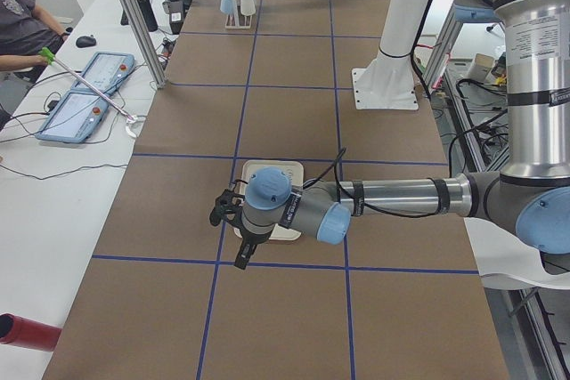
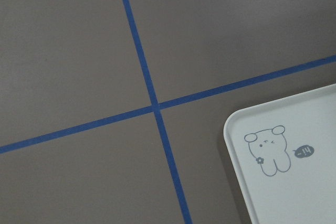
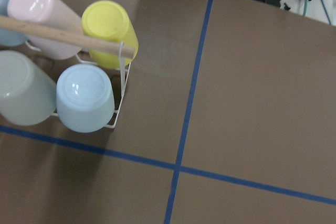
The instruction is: Transfer IKEA cup to right arm and place on rack
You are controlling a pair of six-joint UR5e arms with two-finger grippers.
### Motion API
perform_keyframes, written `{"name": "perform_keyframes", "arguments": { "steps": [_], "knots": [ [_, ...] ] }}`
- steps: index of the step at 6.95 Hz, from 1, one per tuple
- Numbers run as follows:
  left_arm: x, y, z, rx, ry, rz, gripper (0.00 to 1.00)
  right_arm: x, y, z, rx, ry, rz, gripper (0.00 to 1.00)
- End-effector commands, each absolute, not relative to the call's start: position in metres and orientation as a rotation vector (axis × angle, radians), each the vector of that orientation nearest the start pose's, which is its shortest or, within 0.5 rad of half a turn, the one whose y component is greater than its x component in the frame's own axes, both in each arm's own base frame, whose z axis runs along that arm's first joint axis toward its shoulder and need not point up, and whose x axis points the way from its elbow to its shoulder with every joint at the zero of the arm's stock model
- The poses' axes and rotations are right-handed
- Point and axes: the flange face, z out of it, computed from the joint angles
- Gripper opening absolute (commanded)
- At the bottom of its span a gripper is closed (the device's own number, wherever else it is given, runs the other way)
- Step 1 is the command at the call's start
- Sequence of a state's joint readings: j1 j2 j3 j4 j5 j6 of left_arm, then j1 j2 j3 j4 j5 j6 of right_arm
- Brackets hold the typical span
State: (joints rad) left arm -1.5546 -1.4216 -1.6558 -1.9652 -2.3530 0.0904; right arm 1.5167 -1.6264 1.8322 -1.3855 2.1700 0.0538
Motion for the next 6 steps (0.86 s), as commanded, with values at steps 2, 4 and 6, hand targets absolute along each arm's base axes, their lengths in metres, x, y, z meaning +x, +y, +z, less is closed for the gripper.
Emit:
{"name": "perform_keyframes", "arguments": {
  "steps": [2,4,6],
  "knots": [
    [-0.062,-0.441,0.645,0.320,0.761,0.249,1.00,0.060,-0.473,0.568,0.181,-0.670,-0.234,0.99],
    [-0.065,-0.439,0.653,0.304,0.724,0.229,1.00,0.063,-0.474,0.565,0.195,-0.647,-0.228,0.99],
    [-0.071,-0.439,0.652,0.312,0.714,0.224,1.00,0.066,-0.467,0.577,0.176,-0.653,-0.221,0.99]
  ]
}}
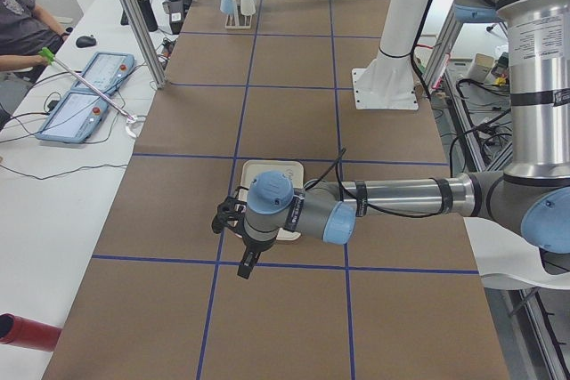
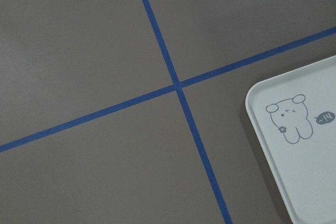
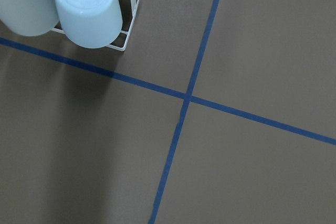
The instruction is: Transfer IKEA cup to right arm and place on rack
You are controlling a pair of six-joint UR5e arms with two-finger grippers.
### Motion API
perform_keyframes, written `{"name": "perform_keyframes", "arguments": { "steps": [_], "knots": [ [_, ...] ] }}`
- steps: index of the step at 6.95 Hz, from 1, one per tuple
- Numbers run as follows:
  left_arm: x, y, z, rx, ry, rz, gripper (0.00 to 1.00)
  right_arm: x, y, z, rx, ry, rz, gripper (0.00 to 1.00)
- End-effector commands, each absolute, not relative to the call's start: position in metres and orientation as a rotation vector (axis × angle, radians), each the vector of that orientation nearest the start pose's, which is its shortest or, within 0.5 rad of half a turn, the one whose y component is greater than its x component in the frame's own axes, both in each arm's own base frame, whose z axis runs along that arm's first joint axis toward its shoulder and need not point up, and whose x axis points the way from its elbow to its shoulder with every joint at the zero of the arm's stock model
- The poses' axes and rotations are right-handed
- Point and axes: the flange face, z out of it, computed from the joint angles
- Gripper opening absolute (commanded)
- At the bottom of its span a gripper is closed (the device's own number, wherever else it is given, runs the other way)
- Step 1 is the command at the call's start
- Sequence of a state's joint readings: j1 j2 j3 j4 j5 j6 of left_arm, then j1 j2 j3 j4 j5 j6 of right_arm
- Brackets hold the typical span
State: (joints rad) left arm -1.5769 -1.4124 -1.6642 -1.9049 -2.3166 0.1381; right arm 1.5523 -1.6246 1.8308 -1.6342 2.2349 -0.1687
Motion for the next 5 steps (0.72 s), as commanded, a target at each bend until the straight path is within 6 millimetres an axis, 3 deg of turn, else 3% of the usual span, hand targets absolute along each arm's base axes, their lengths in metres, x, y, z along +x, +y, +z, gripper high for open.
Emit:
{"name": "perform_keyframes", "arguments": {
  "steps": [1,3,5],
  "knots": [
    [-0.071,-0.438,0.661,0.302,0.712,0.220,1.00,0.067,-0.467,0.577,0.177,-0.648,-0.221,0.99],
    [-0.070,-0.441,0.673,0.271,0.717,0.212,1.00,0.063,-0.466,0.579,0.160,-0.693,-0.205,0.99],
    [-0.070,-0.446,0.665,0.210,0.731,0.187,1.00,0.057,-0.461,0.607,0.091,-0.786,-0.168,0.99]
  ]
}}
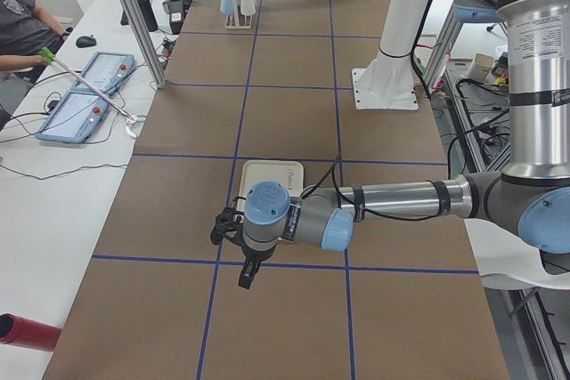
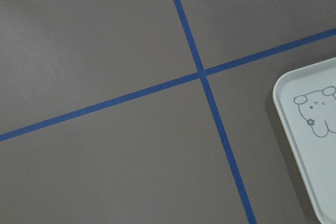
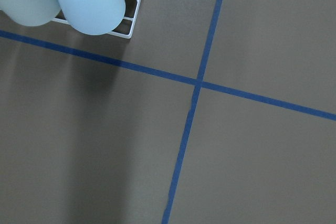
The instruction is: Transfer IKEA cup to right arm and place on rack
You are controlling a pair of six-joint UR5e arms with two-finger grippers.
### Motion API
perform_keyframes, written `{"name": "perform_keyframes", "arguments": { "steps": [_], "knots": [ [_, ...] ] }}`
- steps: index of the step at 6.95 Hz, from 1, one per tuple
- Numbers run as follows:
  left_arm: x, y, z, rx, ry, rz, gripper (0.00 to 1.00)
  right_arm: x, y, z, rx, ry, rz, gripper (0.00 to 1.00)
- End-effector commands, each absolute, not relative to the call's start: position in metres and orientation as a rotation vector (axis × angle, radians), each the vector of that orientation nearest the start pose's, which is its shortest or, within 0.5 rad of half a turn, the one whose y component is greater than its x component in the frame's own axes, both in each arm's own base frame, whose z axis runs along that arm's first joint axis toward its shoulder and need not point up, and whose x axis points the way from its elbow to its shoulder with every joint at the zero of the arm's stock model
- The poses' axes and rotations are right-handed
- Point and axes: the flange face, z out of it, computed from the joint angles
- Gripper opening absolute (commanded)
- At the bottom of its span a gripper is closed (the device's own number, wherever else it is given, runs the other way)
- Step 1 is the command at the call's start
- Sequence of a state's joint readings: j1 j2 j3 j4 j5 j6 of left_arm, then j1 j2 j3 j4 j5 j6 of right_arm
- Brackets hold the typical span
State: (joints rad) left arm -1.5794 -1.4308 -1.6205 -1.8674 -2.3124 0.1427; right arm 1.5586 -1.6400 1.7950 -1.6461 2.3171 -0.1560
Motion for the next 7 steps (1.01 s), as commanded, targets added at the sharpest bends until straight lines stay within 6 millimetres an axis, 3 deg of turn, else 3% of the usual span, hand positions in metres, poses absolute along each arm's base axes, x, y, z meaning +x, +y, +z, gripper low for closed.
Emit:
{"name": "perform_keyframes", "arguments": {
  "steps": [1,3,7],
  "knots": [
    [-0.070,-0.451,0.647,0.173,0.735,0.165,1.00,0.057,-0.461,0.615,0.077,-0.787,-0.162,0.99],
    [-0.070,-0.468,0.610,0.148,0.737,0.124,1.00,0.057,-0.462,0.612,0.084,-0.787,-0.164,0.99],
    [-0.069,-0.465,0.620,0.117,0.744,0.073,1.00,0.054,-0.467,0.608,0.047,-0.824,-0.064,0.99]
  ]
}}
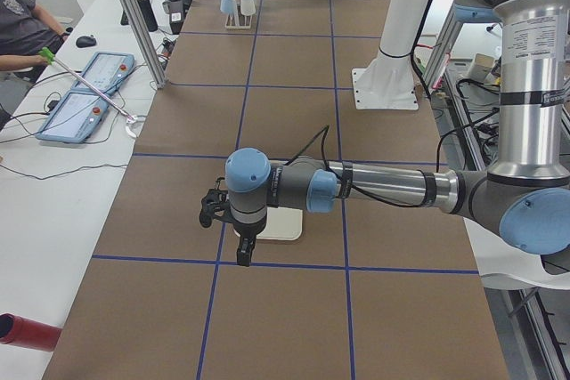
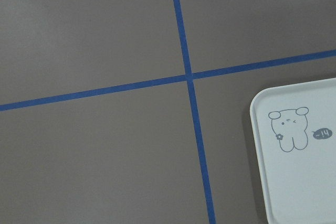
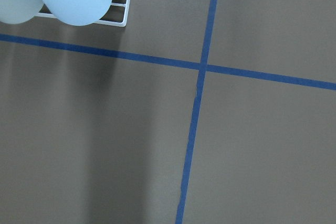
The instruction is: Transfer IKEA cup to right arm and place on rack
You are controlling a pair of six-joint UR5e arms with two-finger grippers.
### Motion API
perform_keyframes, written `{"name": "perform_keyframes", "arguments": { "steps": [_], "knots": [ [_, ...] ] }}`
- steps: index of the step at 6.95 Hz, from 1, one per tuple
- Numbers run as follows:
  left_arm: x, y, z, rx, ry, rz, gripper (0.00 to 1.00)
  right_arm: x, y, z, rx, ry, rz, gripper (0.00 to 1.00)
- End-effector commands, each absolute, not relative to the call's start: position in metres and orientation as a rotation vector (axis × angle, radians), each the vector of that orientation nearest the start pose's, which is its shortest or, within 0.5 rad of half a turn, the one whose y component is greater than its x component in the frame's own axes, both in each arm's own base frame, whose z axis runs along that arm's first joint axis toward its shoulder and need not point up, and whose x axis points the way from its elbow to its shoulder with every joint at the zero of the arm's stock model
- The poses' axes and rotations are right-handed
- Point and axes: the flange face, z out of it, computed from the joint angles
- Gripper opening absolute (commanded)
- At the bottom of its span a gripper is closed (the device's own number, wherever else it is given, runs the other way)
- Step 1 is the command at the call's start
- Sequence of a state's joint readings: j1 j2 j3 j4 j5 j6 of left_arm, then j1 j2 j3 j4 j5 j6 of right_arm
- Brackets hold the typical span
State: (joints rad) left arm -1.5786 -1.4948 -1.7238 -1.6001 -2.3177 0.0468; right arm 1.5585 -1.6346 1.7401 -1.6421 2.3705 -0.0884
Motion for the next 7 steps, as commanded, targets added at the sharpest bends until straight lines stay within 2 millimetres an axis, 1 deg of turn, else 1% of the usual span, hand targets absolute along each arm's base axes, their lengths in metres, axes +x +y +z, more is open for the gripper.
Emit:
{"name": "perform_keyframes", "arguments": {
  "steps": [1,4,5,7],
  "knots": [
    [-0.069,-0.464,0.620,0.119,0.744,0.076,1.00,0.054,-0.467,0.606,0.049,-0.834,-0.063,0.99],
    [-0.069,-0.464,0.616,0.130,0.743,0.087,1.00,0.054,-0.464,0.614,0.047,-0.825,-0.076,0.99],
    [-0.069,-0.465,0.615,0.134,0.739,0.090,1.00,0.055,-0.462,0.623,0.032,-0.820,-0.072,0.99],
    [-0.069,-0.464,0.615,0.138,0.739,0.094,1.00,0.055,-0.467,0.627,0.024,-0.819,-0.068,0.99]
  ]
}}
